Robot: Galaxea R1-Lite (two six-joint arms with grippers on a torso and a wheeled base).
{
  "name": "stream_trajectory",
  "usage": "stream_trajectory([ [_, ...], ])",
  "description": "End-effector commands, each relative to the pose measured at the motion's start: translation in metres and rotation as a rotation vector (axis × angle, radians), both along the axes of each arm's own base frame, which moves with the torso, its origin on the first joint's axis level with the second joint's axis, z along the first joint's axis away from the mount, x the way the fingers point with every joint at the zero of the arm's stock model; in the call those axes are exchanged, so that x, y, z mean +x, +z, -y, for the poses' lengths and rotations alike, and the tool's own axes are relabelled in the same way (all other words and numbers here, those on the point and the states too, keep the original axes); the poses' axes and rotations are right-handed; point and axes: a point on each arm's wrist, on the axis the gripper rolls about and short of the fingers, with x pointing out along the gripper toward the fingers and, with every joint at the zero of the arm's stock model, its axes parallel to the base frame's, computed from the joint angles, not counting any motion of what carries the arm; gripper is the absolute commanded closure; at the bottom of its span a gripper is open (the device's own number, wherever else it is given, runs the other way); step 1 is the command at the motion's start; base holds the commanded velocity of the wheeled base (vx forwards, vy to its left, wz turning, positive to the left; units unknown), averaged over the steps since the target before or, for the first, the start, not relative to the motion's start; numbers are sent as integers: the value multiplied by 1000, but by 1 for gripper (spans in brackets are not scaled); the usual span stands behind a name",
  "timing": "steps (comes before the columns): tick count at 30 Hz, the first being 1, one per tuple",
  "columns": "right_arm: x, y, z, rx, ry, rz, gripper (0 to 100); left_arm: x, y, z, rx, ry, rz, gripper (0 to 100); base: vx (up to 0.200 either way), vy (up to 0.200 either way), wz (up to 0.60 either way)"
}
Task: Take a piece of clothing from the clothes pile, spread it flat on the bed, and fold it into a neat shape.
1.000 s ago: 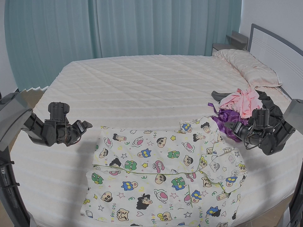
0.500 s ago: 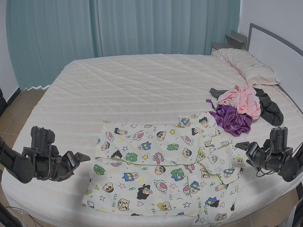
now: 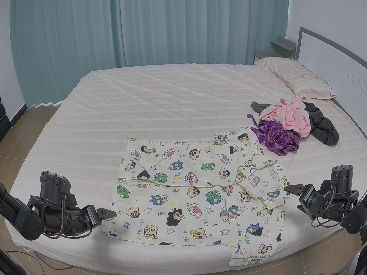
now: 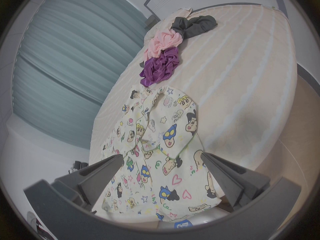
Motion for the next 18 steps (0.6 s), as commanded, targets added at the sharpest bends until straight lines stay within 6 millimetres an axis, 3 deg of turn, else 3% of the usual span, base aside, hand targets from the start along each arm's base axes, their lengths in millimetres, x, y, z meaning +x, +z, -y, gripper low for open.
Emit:
stream_trajectory([
  [1, -8, -2, -8, -24, 53, -12, 0, 15, -22, -2, 48, -33, -38, 0, 0, 0, 0],
  [7, -12, -6, -7, -56, 74, -24, 0, 28, -46, 0, 89, -83, -27, 0, 0, 0, 0],
  [18, -14, -6, -8, -58, 84, -26, 0, 29, -54, 2, 52, -116, 1, 0, 0, 0, 0],
])
